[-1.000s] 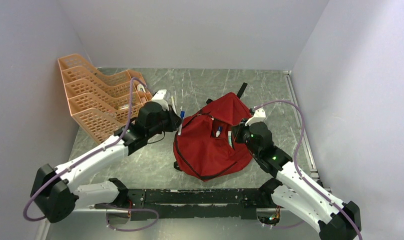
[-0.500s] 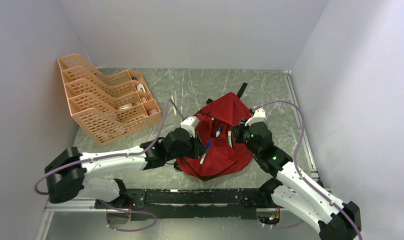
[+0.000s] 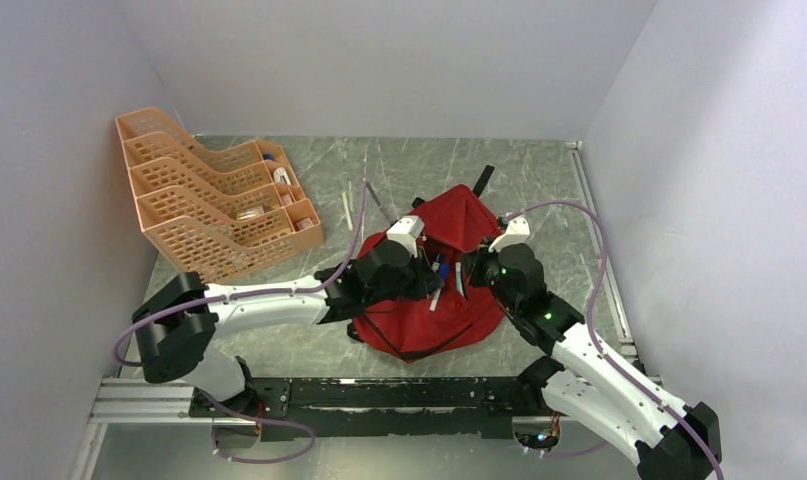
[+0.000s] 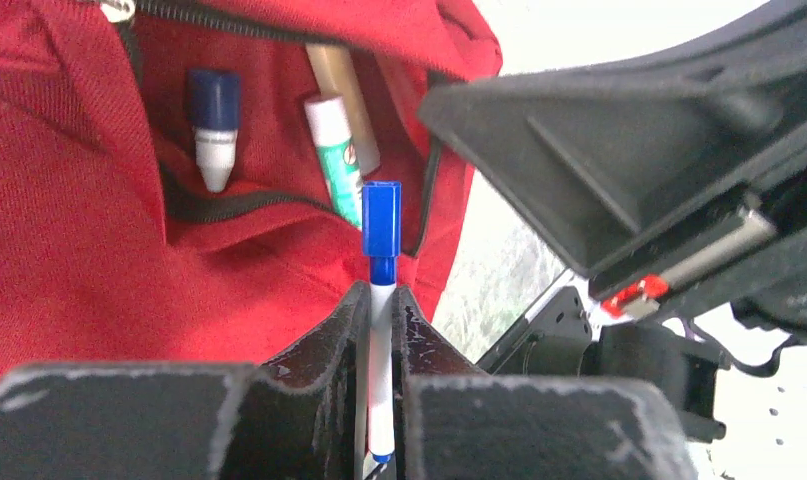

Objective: Pack the student bag
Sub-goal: Place the stationery in the student bag.

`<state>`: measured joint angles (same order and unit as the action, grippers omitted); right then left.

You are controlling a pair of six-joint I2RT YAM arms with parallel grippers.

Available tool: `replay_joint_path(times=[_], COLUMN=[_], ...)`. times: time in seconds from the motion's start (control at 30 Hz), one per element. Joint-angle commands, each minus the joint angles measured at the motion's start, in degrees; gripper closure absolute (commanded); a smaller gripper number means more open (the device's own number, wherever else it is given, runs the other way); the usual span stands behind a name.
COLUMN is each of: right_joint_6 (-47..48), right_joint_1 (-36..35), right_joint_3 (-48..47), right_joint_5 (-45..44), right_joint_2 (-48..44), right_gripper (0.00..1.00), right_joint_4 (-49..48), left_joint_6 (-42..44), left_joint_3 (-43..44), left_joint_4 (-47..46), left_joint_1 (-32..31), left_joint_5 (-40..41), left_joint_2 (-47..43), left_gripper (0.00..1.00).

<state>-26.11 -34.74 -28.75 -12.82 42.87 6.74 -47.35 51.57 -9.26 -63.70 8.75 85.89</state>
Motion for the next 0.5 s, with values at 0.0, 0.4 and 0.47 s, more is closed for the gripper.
replay_joint_path(times=[0.0, 0.4, 0.47], right_joint_6=[-0.5, -0.8, -0.9], right_joint_1=[-0.2, -0.2, -0.2], right_joint_3=[0.3, 0.3, 0.5], right_joint_5=[0.4, 0.5, 1.0], right_joint_2=[-1.0, -3.4, -3.7], right_gripper=[1.0, 1.0, 1.0], right_joint_4=[-0.6, 0.6, 0.4], left_joint_6=[-0.4, -2.3, -2.4], left_joint_3=[4.8, 10.5, 11.4], left_joint_4=[-0.7, -1.2, -1.7], left_joint_1=[-0.1, 4.1, 5.2], left_joint_5=[2.8, 0.9, -0.1], left_joint_2=[3.5, 11.9, 12.7], left_gripper=[0.95, 0.95, 0.95])
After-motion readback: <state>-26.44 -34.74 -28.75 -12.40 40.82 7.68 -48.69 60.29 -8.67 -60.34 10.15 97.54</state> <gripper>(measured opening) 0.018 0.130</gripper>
